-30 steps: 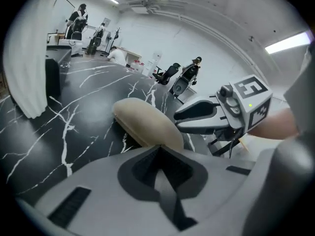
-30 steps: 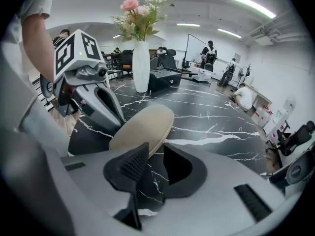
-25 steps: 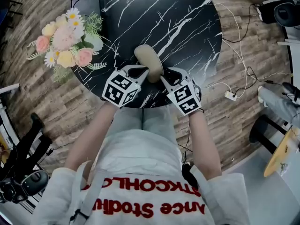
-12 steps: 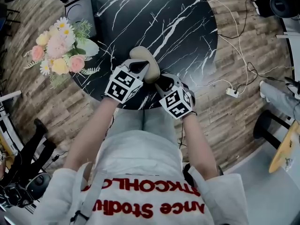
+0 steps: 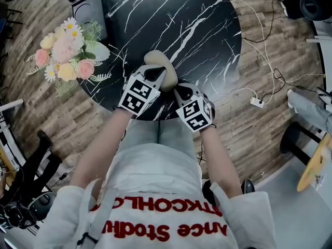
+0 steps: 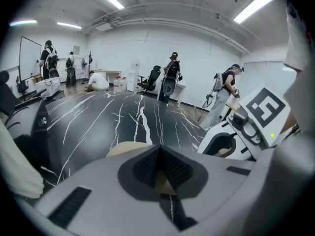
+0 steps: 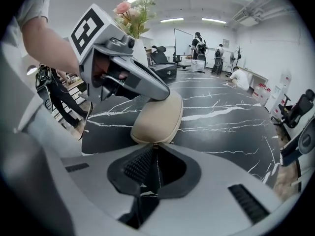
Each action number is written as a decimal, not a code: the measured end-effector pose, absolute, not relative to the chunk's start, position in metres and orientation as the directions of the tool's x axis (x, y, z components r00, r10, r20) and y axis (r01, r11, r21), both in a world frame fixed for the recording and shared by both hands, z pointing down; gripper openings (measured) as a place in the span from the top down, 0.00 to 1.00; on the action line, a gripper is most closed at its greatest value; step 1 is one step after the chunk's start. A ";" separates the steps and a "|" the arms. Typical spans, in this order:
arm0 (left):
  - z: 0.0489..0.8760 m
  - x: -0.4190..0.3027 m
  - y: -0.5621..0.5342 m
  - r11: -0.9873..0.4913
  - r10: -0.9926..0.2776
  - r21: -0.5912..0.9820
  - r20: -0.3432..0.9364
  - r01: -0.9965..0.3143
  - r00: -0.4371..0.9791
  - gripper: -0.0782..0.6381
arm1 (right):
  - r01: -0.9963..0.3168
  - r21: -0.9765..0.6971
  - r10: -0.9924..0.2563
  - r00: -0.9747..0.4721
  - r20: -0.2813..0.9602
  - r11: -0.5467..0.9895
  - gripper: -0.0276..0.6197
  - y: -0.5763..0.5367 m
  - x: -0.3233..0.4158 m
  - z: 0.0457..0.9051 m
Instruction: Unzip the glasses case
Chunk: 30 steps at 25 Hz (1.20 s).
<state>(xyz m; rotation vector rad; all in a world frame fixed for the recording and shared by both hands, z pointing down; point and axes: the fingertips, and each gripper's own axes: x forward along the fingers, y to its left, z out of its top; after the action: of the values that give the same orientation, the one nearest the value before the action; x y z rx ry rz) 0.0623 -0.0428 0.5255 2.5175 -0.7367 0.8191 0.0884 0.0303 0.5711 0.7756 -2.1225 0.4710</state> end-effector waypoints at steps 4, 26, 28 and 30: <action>0.526 0.062 -0.043 -0.780 -0.363 0.201 0.626 -0.593 0.690 0.89 | -0.664 -0.097 -0.342 -0.497 0.797 0.741 0.90 0.038 0.079 0.572; 0.369 0.036 -0.077 -0.683 -0.691 0.036 0.293 -0.730 0.661 0.89 | -0.858 -0.124 -0.763 -0.502 0.408 0.498 0.92 -0.069 0.108 0.375; 0.333 0.026 -0.083 -0.640 -0.747 0.007 0.228 -0.768 0.625 0.89 | -0.864 -0.108 -0.806 -0.498 0.321 0.491 0.92 -0.082 0.107 0.333; 0.304 0.014 -0.086 -0.603 -0.783 0.018 0.175 -0.797 0.596 0.89 | -0.868 -0.094 -0.834 -0.495 0.241 0.488 0.92 -0.089 0.105 0.296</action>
<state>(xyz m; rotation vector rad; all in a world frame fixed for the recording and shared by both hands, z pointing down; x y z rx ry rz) 0.0135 -0.0865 0.3038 2.7214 -1.3510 0.2282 0.1045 -0.0891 0.2959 1.4809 -2.5654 0.3042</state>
